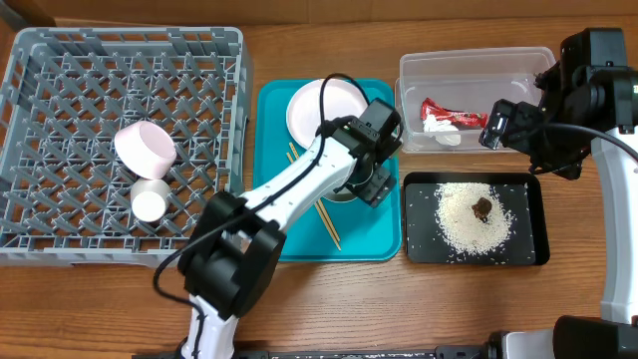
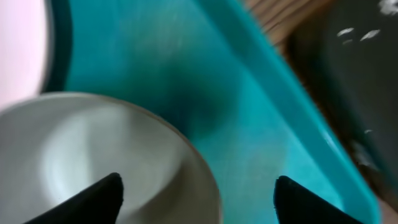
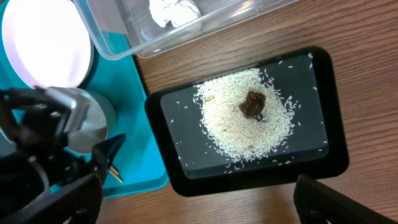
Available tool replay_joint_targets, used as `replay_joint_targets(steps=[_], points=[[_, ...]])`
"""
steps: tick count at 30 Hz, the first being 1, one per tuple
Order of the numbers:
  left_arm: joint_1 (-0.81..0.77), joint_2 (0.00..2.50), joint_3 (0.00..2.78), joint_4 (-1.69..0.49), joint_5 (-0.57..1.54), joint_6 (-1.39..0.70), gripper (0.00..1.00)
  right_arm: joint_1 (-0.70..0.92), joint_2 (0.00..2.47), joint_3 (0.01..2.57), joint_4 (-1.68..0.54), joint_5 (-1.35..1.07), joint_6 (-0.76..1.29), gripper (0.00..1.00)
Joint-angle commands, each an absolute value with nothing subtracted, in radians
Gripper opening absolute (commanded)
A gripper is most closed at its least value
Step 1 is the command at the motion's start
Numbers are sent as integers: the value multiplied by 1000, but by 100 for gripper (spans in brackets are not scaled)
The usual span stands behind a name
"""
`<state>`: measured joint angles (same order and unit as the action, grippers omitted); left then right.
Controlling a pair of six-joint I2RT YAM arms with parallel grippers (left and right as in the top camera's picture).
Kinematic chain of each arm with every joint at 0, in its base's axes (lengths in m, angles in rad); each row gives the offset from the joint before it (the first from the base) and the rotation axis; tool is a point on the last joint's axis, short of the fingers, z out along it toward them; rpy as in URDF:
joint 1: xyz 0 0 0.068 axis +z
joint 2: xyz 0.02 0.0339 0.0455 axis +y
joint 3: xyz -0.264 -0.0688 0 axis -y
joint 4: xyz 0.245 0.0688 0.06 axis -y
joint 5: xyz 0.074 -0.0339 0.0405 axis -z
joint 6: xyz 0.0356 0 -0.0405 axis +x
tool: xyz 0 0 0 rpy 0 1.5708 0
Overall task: Sort waste into correct bins and load items into the dishwasher
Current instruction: 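Reach the left gripper to the small grey bowl and grasp it, then carry the grey bowl to the dish rack and release it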
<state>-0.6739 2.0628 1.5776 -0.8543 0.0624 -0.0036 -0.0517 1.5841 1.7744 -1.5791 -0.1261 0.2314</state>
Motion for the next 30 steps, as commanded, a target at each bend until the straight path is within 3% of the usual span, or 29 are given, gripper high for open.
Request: replay_joint_targets(steps=[1,9,10,23,30], points=[[-673,2106,1587,-868,41,-7,62,-52,1582,1781,-1574,-124,231,100],[-673,2119,1587,-907,41,-7,7,-52,1582,1781,-1574,-125,231,100],[-673,2119,1587,-905,41,-7,4,-52,1582,1781,-1574,-125,231,100],[-657,2051,1825,-1056,41,-31,4,-52,1582,1781,-1578,-124,231,100],[-552,1921,1920,-1078,66,-76,4,-52,1582,1781,-1579,-124,231,100]])
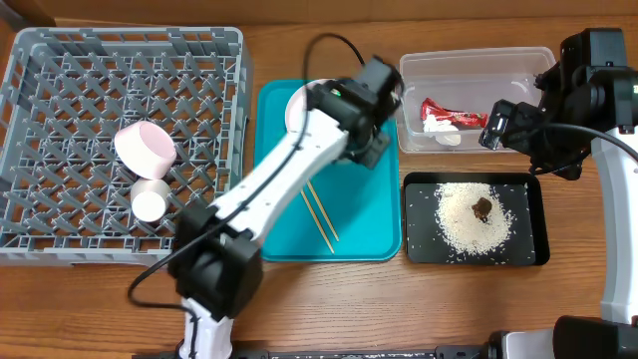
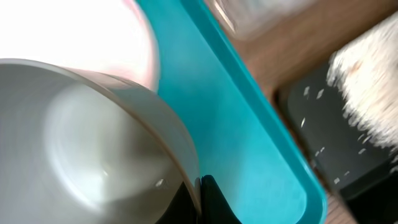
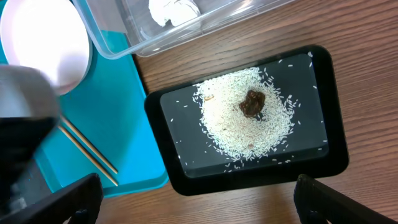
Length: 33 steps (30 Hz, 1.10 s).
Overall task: Sort waste into correct bins and load items into the dishwasher
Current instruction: 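Carry the grey bowl to the dish rack and release it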
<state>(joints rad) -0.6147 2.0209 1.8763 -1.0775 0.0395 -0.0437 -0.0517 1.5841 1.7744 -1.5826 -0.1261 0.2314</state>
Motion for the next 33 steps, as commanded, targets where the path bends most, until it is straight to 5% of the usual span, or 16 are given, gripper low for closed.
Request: replay_joint_targets(steps=[1,18,33], points=[[-528,1904,1920,-1077,87,-75,4,-52,1582,1781,-1579,-124,231,100],[63,1877,1919,-1058,812,69,4,-52,1582,1781,-1579,-124,231,100],[324,2109,1919,-930,1278,48,4,-52,1582,1781,-1583,-124,231,100]])
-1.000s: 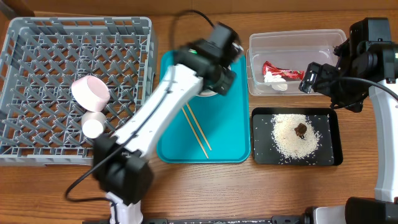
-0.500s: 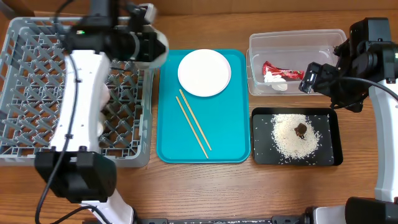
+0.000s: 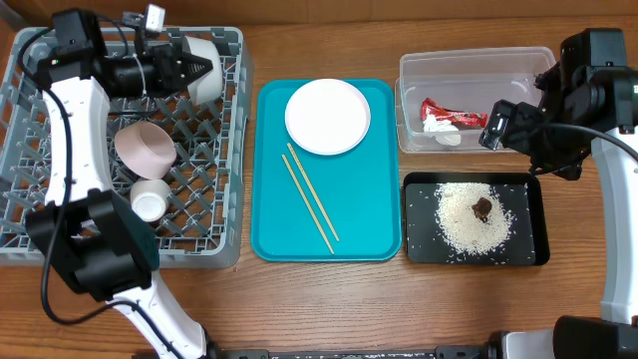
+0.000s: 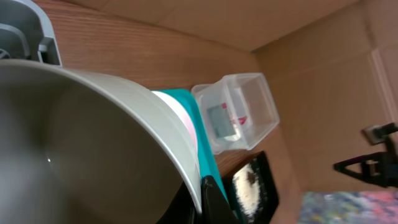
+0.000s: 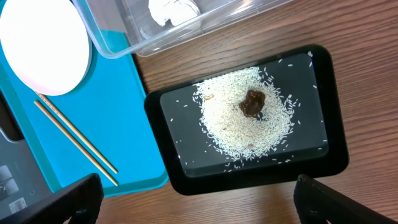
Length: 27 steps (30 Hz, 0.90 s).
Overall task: Sort waste into correct bins and load items into the dishwasher
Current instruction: 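Carry the grey bowl to the dish rack and release it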
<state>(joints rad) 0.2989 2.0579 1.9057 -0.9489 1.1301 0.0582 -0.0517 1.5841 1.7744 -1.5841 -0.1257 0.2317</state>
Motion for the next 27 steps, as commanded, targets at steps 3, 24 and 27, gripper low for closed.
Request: replay_joint_targets(steps=[3,24,27], points=[[347,2164,1919,-900,1328,38,4,-52,1582,1781,-1585,-124,231,100],[508,2315,1919,-912,1396,-28,59,-52,1582,1781,-1585,-124,231,100],[535,2308,1920,-916,1396,-52,78,-52,1582,1781,-1585,-124,231,100]])
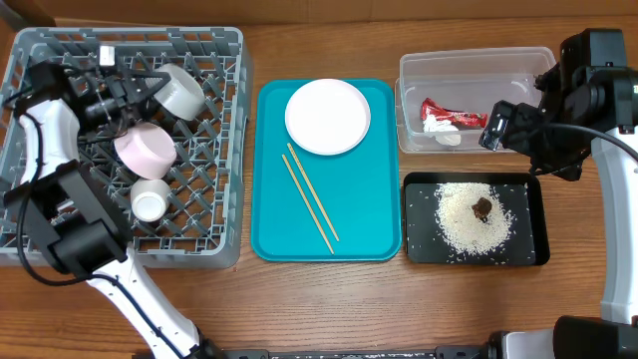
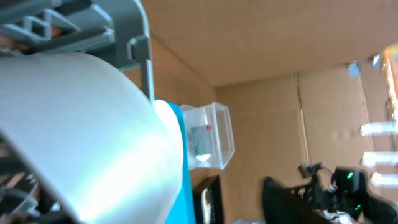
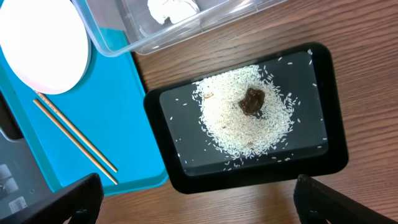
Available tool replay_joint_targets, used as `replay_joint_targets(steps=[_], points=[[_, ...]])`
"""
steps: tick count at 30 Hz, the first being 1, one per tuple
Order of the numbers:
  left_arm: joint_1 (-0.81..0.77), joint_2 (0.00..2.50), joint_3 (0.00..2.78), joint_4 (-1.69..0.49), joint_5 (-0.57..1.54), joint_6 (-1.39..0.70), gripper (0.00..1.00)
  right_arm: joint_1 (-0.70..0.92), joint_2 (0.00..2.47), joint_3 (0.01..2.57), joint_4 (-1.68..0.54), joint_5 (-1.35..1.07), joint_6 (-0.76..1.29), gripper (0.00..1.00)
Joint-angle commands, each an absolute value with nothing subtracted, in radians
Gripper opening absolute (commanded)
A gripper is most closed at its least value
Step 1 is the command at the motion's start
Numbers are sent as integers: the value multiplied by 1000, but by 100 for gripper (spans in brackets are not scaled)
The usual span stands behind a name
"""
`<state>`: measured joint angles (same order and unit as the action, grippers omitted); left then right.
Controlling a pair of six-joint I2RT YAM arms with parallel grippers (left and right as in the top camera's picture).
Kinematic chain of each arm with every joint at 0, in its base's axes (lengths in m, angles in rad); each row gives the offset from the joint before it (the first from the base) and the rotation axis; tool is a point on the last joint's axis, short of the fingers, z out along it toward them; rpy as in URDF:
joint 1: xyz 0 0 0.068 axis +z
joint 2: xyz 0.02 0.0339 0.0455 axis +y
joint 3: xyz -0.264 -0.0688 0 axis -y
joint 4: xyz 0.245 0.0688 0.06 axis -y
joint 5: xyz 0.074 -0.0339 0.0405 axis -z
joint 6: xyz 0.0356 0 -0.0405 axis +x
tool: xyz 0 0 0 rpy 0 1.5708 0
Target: Sort waste into correct bins and load items into the dishwasher
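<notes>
A grey bowl (image 1: 179, 92) lies tilted in the grey dish rack (image 1: 60, 239), near its back right corner. In the left wrist view its pale outer wall (image 2: 81, 137) fills the frame. My left gripper (image 1: 135, 93) stands open just left of the bowl, with one dark finger (image 2: 292, 199) well apart from it. A pink bowl (image 1: 147, 150) and a small white cup (image 1: 150, 204) also sit in the rack. A white plate (image 1: 327, 117) and two chopsticks (image 1: 311, 197) remain on the teal tray (image 1: 369, 224). My right gripper (image 3: 199, 208) hangs open above the black tray.
A clear bin (image 1: 477, 62) at the back right holds a red wrapper (image 1: 454, 117) and white crumpled waste (image 3: 174, 7). In front of it a black tray (image 3: 311, 168) holds scattered rice and a brown scrap (image 3: 252, 101). The right arm (image 1: 588, 80) stands at the right edge.
My left gripper has let go of the grey bowl, which now rests lower in the rack's back right part. The gripper has drawn back to the left of it. The right arm is unchanged.
My left gripper was open around the grey bowl's rim on the teal tray. Then it was shut on the rim, with the bowl raised over the tray. Later it held the bowl over the rack's back edge. Now the bowl lies in the rack, released.
</notes>
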<state>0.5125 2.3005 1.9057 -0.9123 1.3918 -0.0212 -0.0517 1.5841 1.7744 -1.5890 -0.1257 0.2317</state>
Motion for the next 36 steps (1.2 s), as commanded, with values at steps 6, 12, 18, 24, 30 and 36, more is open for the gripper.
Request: replay_joint_targets(steps=[6,12,18,24,30,36], points=[[577,2235,1921,-920,1312,-54,100,-52,1582,1781,-1585,-124,231,100],[588,2073,1921,-929,1121,-81,100,-52,1582,1781,-1593,-124,231,100],[532,1877,1921,-981,942,-113,100,-52,1582,1781,-1597,-124,231,100],[385,1735,1921,-1117,655,-176,100,-52,1582,1781,-1596,-124,231,100],[149,1697,1920,-1263,326,-363,100,-52,1582,1781,-1597,-124,231,100],[-48,1713,1919,-1271,319,-363,100,-52,1582,1781,-1597,-124,231,100]])
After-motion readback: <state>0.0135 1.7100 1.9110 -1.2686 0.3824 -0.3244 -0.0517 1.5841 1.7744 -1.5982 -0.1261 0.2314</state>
